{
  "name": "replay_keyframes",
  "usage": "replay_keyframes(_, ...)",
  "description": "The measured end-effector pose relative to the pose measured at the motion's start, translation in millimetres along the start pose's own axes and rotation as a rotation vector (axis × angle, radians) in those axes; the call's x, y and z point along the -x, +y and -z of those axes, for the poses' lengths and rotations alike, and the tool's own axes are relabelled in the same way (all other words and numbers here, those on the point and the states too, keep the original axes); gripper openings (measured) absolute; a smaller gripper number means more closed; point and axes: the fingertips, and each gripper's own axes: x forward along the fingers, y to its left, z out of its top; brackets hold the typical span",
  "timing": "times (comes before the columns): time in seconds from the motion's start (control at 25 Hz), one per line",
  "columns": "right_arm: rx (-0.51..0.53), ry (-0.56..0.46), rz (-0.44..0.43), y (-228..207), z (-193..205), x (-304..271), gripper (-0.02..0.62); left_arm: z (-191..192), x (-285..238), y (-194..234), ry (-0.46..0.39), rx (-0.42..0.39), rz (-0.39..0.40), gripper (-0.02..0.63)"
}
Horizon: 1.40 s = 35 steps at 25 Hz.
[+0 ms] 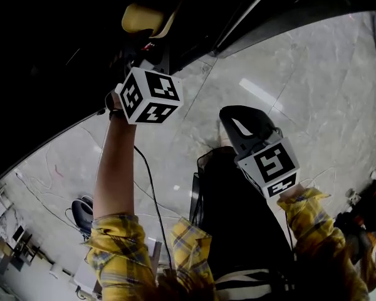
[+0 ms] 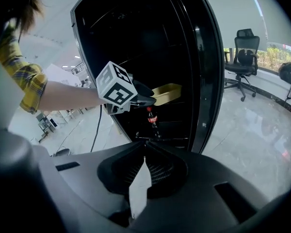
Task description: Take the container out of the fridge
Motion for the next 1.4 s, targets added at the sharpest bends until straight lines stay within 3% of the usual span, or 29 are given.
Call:
replay_keyframes(0.2, -0.011, 0.024, -0.015, -5.3, 10.2, -11.9, 0.031, -4.0, -12.5, 1.5, 0.017, 0.018, 0.032, 0.127)
replay_keyframes(0.48, 0.003, 0.031, -0.032, -4.3, 16.0, -14.5, 0.031, -5.9, -13.2, 1.5, 0.053, -0.047, 0.075, 0.122)
replay_keyframes(0.76, -0.019, 0.032, -0.027, -5.2, 16.3, -13.8, 0.031, -9.5, -11.8, -6.3, 0.087, -0.125, 0.161, 0.055)
replay_keyframes(1.4, 0.008, -0.028, 0.012, 0.7, -6.9, 11.7, 0.031, -13.9, 33.0, -27.8, 0.090, -0.104, 0.250, 0.038)
